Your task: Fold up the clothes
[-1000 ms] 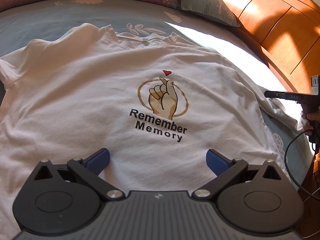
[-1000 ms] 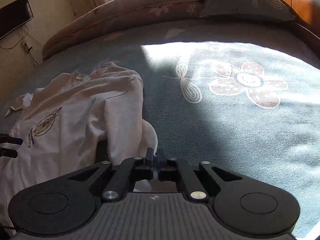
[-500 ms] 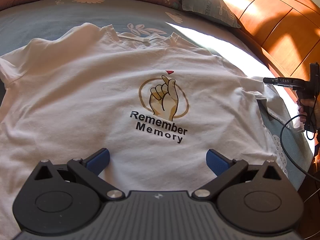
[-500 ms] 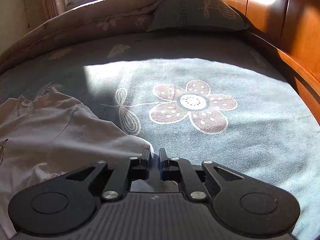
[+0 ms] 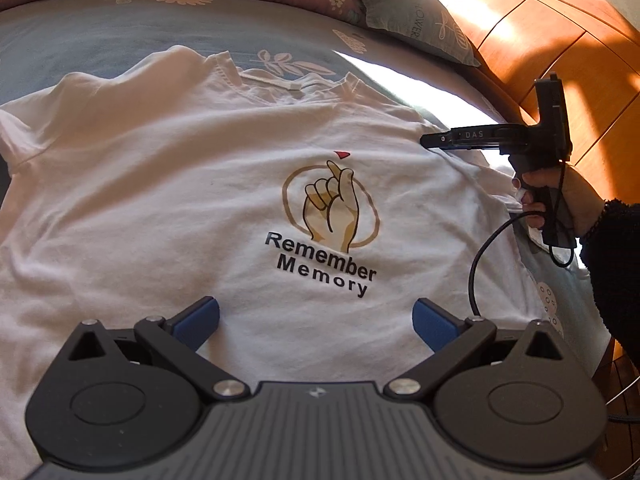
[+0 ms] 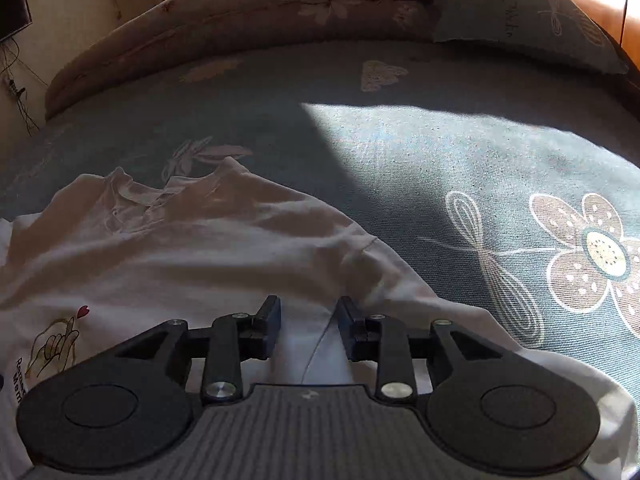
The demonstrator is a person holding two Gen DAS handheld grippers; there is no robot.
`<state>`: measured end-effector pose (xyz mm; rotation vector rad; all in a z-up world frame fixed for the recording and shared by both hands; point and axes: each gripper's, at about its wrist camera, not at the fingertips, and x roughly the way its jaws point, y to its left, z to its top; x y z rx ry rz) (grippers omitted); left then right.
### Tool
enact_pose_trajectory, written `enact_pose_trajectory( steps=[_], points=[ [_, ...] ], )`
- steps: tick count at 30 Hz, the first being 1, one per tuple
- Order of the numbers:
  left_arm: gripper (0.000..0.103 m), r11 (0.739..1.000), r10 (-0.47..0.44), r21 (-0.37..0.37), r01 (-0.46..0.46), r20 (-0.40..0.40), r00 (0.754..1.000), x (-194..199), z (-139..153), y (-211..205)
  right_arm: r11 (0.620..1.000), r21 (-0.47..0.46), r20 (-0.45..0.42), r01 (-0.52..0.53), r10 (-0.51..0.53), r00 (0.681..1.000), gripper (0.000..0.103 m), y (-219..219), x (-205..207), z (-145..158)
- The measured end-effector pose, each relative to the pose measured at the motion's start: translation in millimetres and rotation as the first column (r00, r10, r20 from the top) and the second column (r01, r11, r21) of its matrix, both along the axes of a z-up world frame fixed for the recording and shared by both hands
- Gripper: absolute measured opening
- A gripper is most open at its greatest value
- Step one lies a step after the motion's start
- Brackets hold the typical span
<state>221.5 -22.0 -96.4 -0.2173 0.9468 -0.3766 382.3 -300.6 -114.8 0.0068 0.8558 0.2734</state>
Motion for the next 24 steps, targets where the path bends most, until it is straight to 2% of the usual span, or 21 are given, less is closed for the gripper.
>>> enact_pose_trajectory(
  steps=[2, 6, 8, 10, 12, 15, 17, 18, 20, 21, 23, 24],
  points=[
    [0.102, 1.0, 0.026, -0.004, -0.026, 0.009, 1.0, 1, 3, 6, 0.999, -0.048, 0.031, 0.023, -0.021, 0.999, 0.044, 8, 14, -1],
    [0.102, 0.998, 0.063, -0.011, -0.063, 0.055, 0.996, -3, 17, 22, 0.996, -0.025, -0.002, 0.09, -0.09, 0.996, 0.048, 4, 45, 5],
    [0.102, 0.997, 0.079, -0.018, -0.078, 0.076, 0.994, -7, 22, 34, 0.998, -0.027, -0.012, 0.056, -0.056, 0.998, 0.049, 10, 40, 19],
    [0.102, 0.995, 0.103, -0.007, -0.102, 0.082, 0.991, -8, 24, 44, 1.0, -0.002, 0.013, -0.015, 0.015, 1.0, 0.058, 24, 25, 35],
    [0.102, 0.992, 0.125, 0.018, -0.127, 0.079, 0.989, -9, 21, 50, 0.995, 0.018, -0.001, -0.097, 0.097, 0.995, 0.062, 46, 18, 41],
    [0.102, 0.989, 0.141, 0.028, -0.143, 0.073, 0.987, -12, 18, 56, 0.983, -0.025, -0.038, -0.184, 0.183, 0.982, 0.062, 88, 21, 30],
    [0.102, 0.989, 0.142, 0.032, -0.144, 0.07, 0.987, -15, 15, 59, 0.978, -0.073, -0.062, -0.197, 0.192, 0.979, 0.062, 112, 30, 14],
    [0.102, 0.988, 0.145, 0.036, -0.147, 0.069, 0.987, -16, 15, 61, 0.977, -0.096, -0.063, -0.189, 0.184, 0.981, 0.065, 122, 37, 6],
    [0.102, 0.987, 0.15, 0.039, -0.153, 0.063, 0.987, -19, 13, 64, 0.981, -0.104, -0.012, -0.163, 0.162, 0.987, 0.071, 130, 52, 1],
    [0.102, 0.987, 0.153, 0.038, -0.156, 0.059, 0.986, -19, 12, 66, 0.984, -0.101, 0.002, -0.146, 0.147, 0.989, 0.08, 133, 61, -1],
    [0.102, 0.986, 0.159, 0.038, -0.161, 0.053, 0.986, -20, 11, 69, 0.991, -0.092, 0.014, -0.102, 0.103, 0.995, 0.085, 138, 81, -2],
    [0.102, 0.985, 0.164, 0.038, -0.166, 0.054, 0.985, -21, 11, 71, 0.989, -0.109, 0.01, -0.101, 0.103, 0.995, 0.094, 142, 88, -3]
  ],
)
